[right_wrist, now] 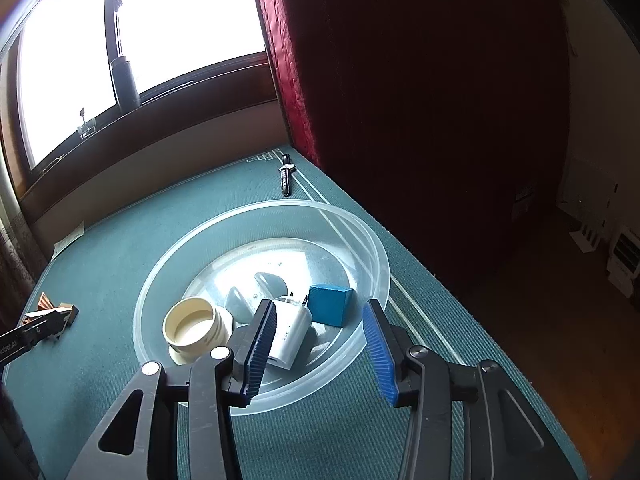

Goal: Organize rigid objects
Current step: 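Carry the white triangular block over the clear bowl with the left tool, then lower the triangular block into the bowl and open the left tool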

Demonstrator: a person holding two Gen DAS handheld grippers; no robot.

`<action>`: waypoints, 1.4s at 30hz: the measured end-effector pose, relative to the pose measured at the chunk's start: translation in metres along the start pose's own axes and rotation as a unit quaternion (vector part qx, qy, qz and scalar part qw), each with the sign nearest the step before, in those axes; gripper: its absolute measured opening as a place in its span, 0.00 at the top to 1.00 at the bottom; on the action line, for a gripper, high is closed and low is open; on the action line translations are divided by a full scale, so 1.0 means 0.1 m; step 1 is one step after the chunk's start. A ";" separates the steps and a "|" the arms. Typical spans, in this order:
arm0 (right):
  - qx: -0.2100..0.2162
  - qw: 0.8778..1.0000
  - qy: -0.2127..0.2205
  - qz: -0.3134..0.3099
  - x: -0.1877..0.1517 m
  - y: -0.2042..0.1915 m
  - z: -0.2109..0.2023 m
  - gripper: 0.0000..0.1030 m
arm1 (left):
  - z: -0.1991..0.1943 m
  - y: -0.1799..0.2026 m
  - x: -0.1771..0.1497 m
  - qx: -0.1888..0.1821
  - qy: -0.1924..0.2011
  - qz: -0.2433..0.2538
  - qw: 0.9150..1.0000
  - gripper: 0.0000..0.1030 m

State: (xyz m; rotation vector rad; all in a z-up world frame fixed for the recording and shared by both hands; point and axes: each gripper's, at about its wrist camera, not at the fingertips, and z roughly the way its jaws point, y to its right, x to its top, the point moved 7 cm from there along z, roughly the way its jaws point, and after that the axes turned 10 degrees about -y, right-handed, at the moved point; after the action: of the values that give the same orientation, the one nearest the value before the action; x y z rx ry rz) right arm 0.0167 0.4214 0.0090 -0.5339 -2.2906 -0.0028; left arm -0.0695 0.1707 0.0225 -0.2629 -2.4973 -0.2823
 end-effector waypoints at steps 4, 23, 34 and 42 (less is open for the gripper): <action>-0.005 1.000 0.011 0.004 0.00 0.04 -0.03 0.50 | 0.05 0.25 0.07 -0.017 -0.002 0.018 1.000 0.67; -0.003 1.000 0.015 -0.002 0.00 0.03 -0.03 0.48 | 0.32 0.95 0.30 -0.058 -0.015 0.077 0.995 0.67; 0.000 1.000 0.010 -0.001 -0.01 0.02 0.00 0.48 | 0.43 1.14 0.40 -0.076 -0.018 0.091 0.993 0.67; 0.001 1.000 0.011 -0.002 -0.02 0.00 -0.01 0.47 | 0.50 1.02 0.47 -0.083 -0.011 0.060 0.995 0.38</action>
State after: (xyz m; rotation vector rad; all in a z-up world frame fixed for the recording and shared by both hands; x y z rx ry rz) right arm 0.0182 0.4205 0.0082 -0.5254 -2.2708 -0.0078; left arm -0.1091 0.2874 0.0249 -0.4836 -2.4701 -0.4401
